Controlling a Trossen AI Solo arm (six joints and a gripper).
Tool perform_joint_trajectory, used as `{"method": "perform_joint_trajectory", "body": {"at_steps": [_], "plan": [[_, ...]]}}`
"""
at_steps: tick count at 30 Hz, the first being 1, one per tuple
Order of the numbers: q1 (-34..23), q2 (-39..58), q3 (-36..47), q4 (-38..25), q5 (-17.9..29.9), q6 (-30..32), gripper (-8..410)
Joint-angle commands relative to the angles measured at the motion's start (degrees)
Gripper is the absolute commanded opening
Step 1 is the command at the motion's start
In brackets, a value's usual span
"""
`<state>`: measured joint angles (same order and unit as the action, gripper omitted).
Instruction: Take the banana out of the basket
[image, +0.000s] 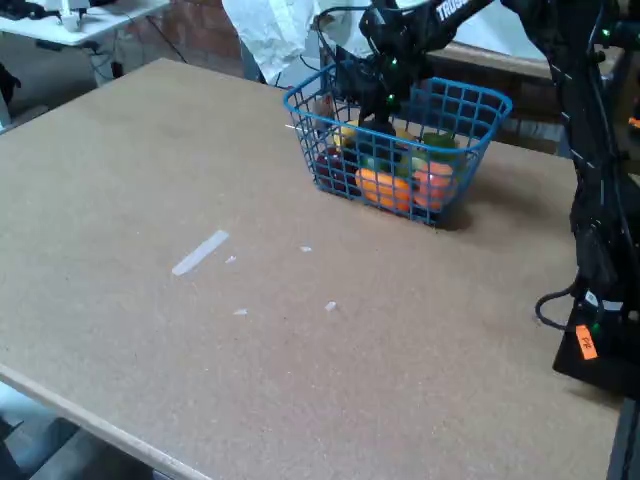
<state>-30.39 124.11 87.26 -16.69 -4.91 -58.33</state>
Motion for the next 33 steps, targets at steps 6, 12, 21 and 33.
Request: {"method": "perform_joint_trajectory", "body": {"at_steps": [6, 12, 21, 33], "plan": [[0.0, 0.0, 0.0, 1.0, -0.1, 1.1, 97], [0.0, 0.0, 0.0, 1.2, -0.1, 1.3, 66], [0.0, 0.0, 0.0, 1.6, -0.2, 1.6, 66], [-0.2, 0.0, 0.0, 0.5, -2.8, 4.8, 118]]}}
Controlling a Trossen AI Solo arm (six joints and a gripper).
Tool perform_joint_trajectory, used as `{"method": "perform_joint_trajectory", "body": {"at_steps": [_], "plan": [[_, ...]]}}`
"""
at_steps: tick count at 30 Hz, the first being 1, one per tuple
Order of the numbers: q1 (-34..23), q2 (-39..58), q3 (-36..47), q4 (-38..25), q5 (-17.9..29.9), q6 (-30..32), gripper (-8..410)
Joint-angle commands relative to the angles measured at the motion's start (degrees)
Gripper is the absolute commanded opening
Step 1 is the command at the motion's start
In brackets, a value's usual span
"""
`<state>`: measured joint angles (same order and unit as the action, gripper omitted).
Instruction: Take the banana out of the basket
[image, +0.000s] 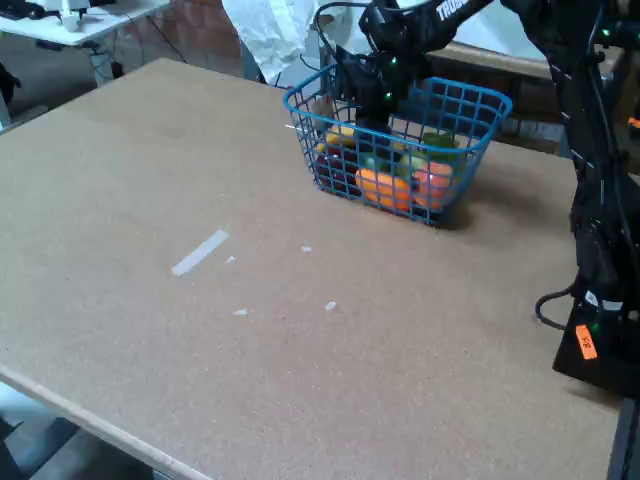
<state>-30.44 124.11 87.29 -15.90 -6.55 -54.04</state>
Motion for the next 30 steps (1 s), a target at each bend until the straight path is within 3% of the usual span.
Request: {"method": "perform_joint_trajectory", "body": {"at_steps": [1, 7, 10, 30], "plan": [[-0.2, 0.0, 0.0, -0.2, -1.1, 0.5, 136], [-0.2, 0.0, 0.0, -0.2, -0.9, 0.5, 242], [-0.3, 0.0, 0.0, -0.2, -0.6, 0.5, 267], [-0.6, 4.5, 0.0, 2.6, -0.4, 1.4, 269]]}}
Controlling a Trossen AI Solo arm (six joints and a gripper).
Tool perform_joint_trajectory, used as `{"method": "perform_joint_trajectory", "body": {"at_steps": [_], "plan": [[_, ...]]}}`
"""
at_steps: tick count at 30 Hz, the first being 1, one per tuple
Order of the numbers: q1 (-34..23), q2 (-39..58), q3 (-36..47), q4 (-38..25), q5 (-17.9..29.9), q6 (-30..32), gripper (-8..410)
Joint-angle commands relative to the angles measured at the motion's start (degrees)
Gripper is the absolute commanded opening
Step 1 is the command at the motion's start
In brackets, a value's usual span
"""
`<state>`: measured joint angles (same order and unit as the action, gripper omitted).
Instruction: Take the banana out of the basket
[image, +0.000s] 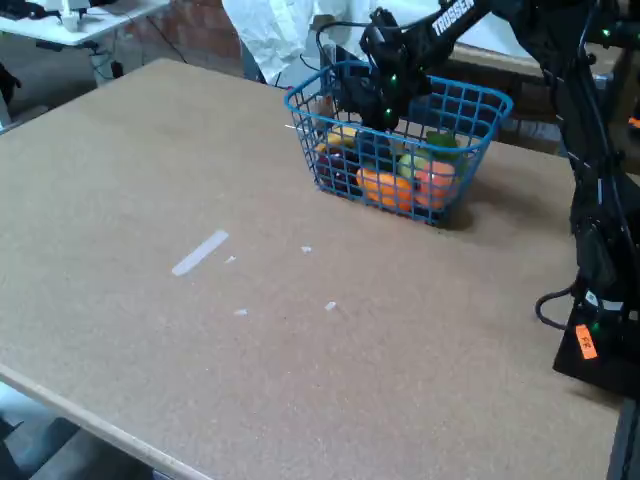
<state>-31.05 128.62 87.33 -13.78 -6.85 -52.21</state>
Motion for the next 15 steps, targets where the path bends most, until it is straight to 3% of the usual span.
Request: {"method": "perform_joint_trajectory", "body": {"at_steps": [1, 15], "plan": [[0.0, 0.0, -0.1, 0.5, -0.1, -0.5, 269], [0.0, 0.0, -0.1, 1.3, 0.8, -0.1, 253]]}}
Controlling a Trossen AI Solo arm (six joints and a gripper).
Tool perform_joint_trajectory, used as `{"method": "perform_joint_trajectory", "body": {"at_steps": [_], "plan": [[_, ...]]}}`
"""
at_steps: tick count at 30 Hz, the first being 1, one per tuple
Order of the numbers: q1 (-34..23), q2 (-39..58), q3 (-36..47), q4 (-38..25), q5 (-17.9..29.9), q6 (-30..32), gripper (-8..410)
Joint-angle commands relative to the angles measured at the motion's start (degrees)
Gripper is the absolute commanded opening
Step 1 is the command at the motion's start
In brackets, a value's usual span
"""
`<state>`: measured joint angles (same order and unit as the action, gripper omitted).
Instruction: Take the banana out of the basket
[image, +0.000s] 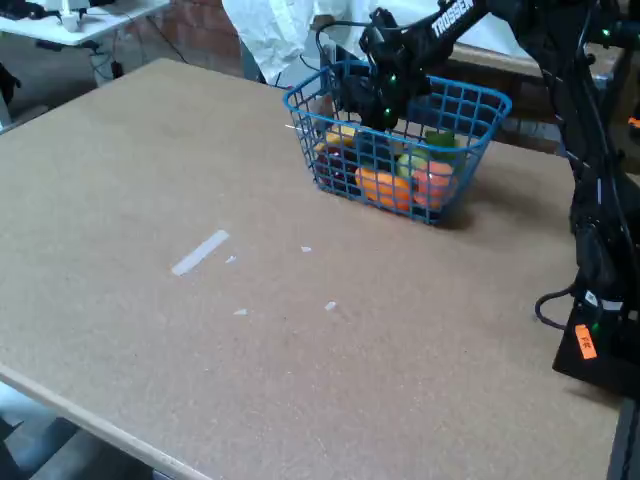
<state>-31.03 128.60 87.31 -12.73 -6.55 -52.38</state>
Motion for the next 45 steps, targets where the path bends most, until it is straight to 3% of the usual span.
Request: {"method": "perform_joint_trajectory", "body": {"at_steps": [1, 11, 15, 45], "plan": [[0.0, 0.0, 0.0, 0.3, 0.5, 0.2, 245], [0.0, 0.0, 0.0, 0.2, 0.5, 1.6, 115], [0.0, 0.0, 0.0, -0.1, 0.5, 2.4, 83], [0.5, -18.7, 0.0, -14.2, 0.5, 6.4, 81]]}}
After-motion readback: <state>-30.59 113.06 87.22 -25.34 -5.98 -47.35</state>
